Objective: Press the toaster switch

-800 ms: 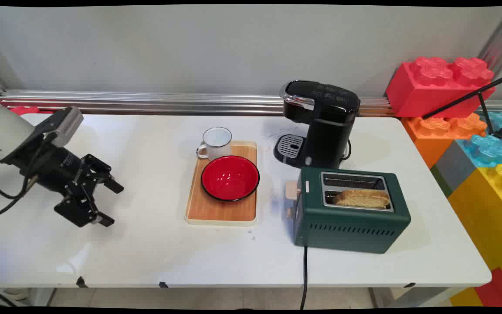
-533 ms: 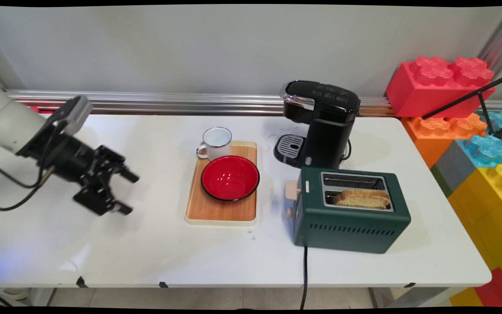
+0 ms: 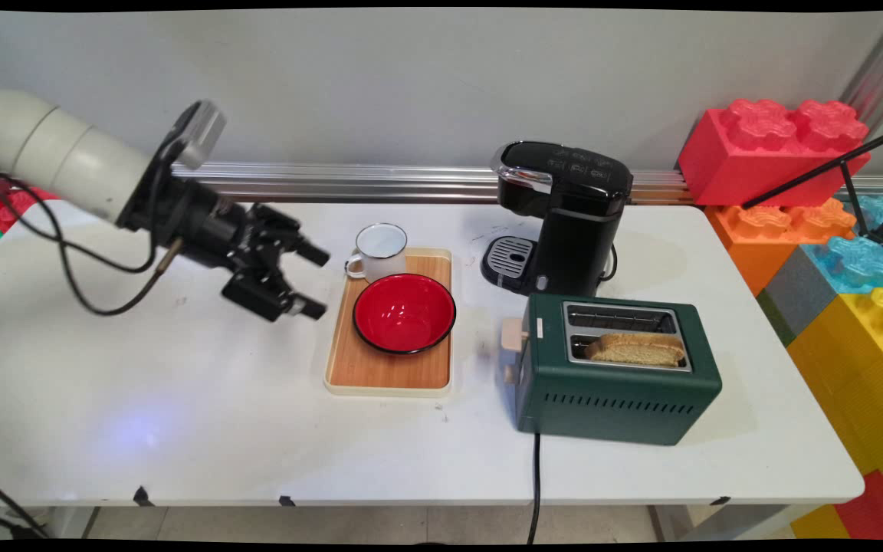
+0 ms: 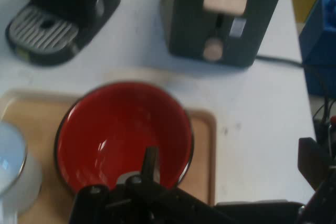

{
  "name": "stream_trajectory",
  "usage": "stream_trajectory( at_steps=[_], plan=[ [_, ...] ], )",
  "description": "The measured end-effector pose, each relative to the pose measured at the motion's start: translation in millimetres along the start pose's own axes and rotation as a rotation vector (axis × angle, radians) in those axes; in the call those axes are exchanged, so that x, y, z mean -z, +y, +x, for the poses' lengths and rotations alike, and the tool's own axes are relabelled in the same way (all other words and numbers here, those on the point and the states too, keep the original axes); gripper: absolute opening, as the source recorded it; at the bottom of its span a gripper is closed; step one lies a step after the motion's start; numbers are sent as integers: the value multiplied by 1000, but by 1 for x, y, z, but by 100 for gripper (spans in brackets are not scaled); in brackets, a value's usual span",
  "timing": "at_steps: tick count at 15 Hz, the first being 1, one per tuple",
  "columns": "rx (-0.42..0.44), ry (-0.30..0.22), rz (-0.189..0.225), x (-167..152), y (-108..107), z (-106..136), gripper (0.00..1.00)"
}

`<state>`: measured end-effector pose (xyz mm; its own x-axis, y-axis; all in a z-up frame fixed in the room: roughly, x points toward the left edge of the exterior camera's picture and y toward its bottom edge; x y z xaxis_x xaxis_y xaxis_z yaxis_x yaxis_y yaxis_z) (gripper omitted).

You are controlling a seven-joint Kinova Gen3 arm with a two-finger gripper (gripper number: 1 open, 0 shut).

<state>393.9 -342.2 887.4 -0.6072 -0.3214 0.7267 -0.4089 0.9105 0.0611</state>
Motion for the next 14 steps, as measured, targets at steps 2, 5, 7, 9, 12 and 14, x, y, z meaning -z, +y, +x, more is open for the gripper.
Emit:
stream_trajectory(
  at_steps=[2, 5, 7, 9, 12, 14],
  plan=[
    [-26, 29, -14, -6, -2, 10, 100],
    [-84, 62, -43, -17, -5, 25, 100],
    [-111, 68, -61, -22, -7, 30, 100],
    [-126, 69, -78, -28, -8, 34, 100],
    [-133, 71, -96, -33, -10, 38, 0],
    [-135, 70, -108, -37, -12, 40, 0]
  ],
)
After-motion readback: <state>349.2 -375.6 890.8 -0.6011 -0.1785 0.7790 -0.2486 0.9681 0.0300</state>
